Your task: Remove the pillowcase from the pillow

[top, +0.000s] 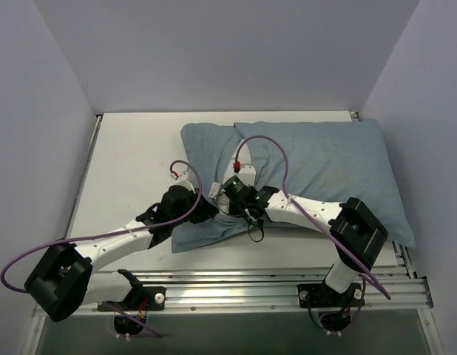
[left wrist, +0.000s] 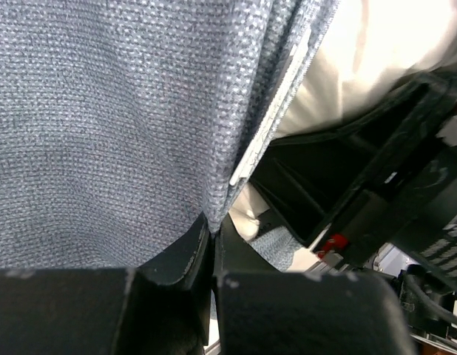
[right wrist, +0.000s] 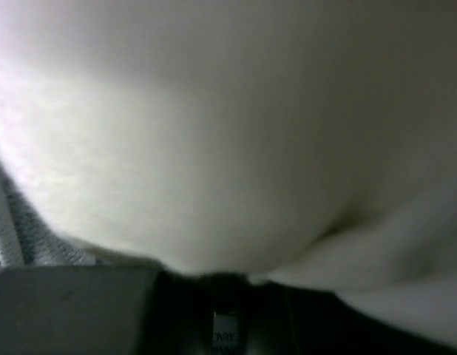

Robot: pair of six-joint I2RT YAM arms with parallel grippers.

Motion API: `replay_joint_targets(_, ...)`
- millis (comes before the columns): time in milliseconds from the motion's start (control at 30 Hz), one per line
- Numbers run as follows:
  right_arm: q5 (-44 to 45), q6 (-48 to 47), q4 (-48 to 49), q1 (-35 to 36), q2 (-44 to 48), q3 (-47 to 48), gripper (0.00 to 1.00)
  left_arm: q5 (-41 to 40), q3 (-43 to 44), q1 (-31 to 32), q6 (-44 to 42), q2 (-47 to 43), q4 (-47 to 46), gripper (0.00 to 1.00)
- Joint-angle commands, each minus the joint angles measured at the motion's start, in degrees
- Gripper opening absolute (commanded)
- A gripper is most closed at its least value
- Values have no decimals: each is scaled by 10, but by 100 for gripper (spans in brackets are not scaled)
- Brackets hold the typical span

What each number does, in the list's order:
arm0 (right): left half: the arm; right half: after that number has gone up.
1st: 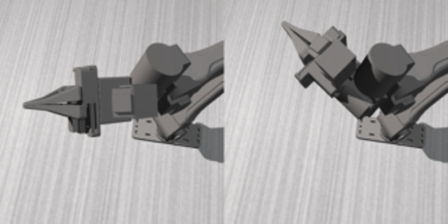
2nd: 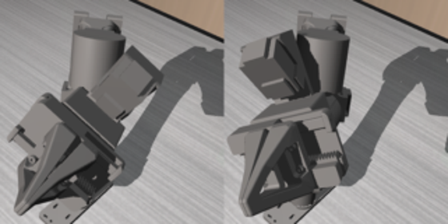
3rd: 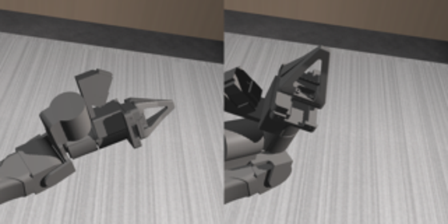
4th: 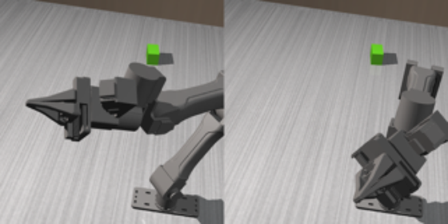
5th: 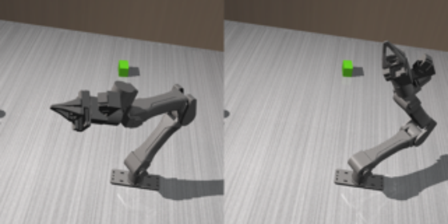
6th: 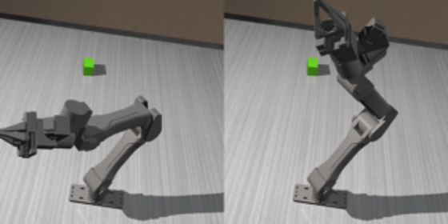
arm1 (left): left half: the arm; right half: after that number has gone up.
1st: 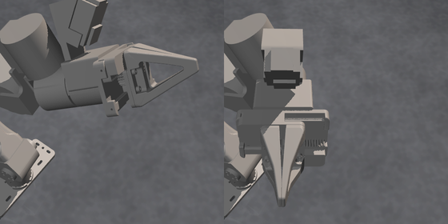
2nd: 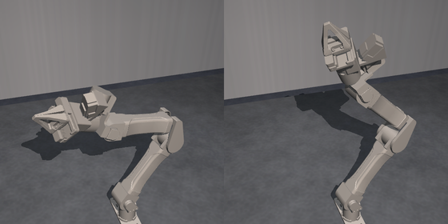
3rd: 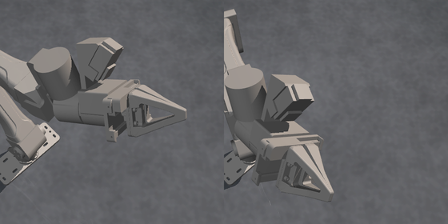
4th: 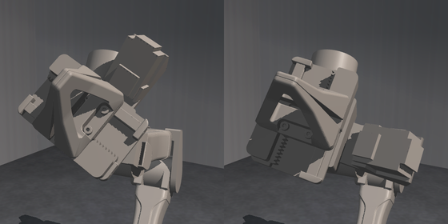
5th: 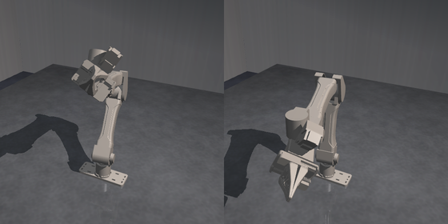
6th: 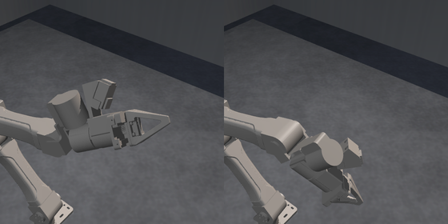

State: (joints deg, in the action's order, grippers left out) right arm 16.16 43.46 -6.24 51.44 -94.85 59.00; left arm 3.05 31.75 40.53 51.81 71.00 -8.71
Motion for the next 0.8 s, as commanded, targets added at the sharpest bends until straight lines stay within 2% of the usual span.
replay_joint_targets(0,59,0,-12,-50,33,0,0,20,-1,3,-19,-2,64,6)
replay_joint_targets(233,37,15,56,-100,98,7,0,29,1,5,-29,5,71,2)
replay_joint_targets(533,-2,52,140,-133,101,60,0,42,9,17,-40,25,54,2)
replay_joint_targets(767,-2,57,166,-151,71,96,0,47,21,38,-60,-23,49,2)
